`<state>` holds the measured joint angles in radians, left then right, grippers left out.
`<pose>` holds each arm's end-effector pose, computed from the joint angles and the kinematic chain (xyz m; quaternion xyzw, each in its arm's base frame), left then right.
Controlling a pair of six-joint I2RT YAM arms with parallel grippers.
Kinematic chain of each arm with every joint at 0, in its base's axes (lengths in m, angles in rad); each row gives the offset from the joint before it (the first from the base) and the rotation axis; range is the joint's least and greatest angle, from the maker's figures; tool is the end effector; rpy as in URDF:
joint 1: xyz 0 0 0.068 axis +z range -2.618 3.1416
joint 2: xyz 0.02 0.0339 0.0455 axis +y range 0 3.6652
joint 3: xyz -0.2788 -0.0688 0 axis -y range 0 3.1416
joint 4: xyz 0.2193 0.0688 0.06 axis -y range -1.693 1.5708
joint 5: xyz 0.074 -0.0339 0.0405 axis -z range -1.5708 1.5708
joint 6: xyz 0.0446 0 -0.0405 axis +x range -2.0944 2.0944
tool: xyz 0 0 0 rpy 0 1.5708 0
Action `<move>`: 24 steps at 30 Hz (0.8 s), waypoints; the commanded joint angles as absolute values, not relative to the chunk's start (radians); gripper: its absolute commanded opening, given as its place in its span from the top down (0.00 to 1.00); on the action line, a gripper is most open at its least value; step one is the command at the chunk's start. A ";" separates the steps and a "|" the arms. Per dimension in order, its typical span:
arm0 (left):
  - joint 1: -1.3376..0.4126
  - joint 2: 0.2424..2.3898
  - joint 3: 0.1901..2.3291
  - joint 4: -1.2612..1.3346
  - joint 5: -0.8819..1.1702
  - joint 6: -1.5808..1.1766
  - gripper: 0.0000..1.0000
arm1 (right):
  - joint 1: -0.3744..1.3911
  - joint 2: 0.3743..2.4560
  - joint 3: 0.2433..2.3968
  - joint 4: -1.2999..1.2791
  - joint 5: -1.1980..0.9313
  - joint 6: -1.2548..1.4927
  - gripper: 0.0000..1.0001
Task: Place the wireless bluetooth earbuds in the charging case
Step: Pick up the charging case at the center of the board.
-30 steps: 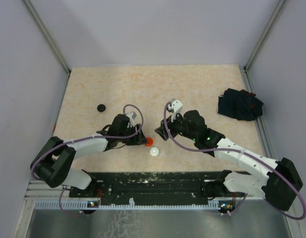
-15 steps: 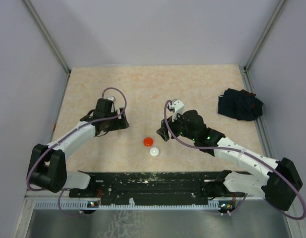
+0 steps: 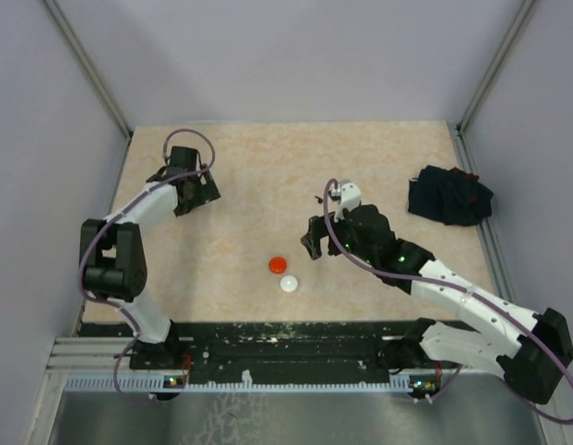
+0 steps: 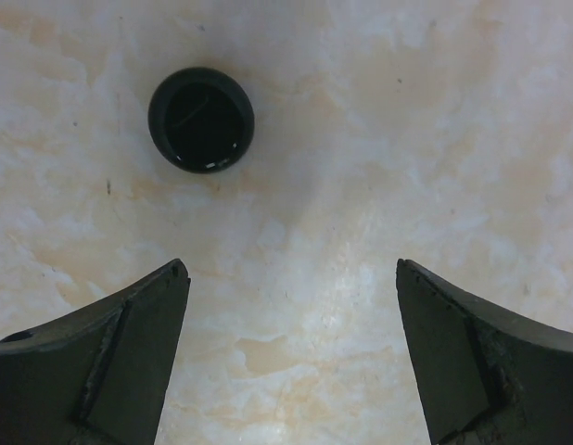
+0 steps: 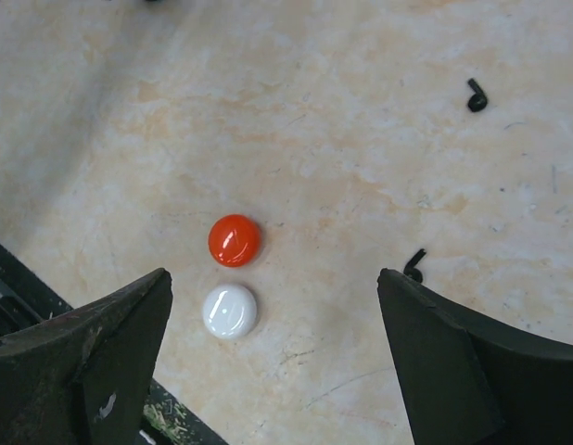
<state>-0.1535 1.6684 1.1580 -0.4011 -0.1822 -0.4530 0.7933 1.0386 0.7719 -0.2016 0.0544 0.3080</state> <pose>0.3373 -0.0440 0.2430 -0.1697 0.9273 -0.0141 0.3334 0.1502 0.1491 0.3003 -0.1908 0.8300 0.2542 0.4583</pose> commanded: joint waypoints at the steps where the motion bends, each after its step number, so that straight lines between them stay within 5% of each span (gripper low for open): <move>1: -0.133 1.758 1.252 -0.497 -0.278 -0.577 0.06 | 0.791 0.915 0.735 -0.132 0.220 0.304 0.08; 5: -0.113 1.794 1.256 -0.475 -0.307 -0.657 0.10 | 0.790 0.846 0.651 -0.009 0.222 0.347 0.07; 16: -0.083 1.967 1.383 -0.470 -0.358 -0.798 0.18 | 0.790 0.951 0.754 -0.181 0.221 0.273 0.09; 24: -0.083 2.089 1.539 -0.583 -0.411 -0.791 0.33 | 0.790 0.945 0.734 -0.163 0.209 0.265 0.10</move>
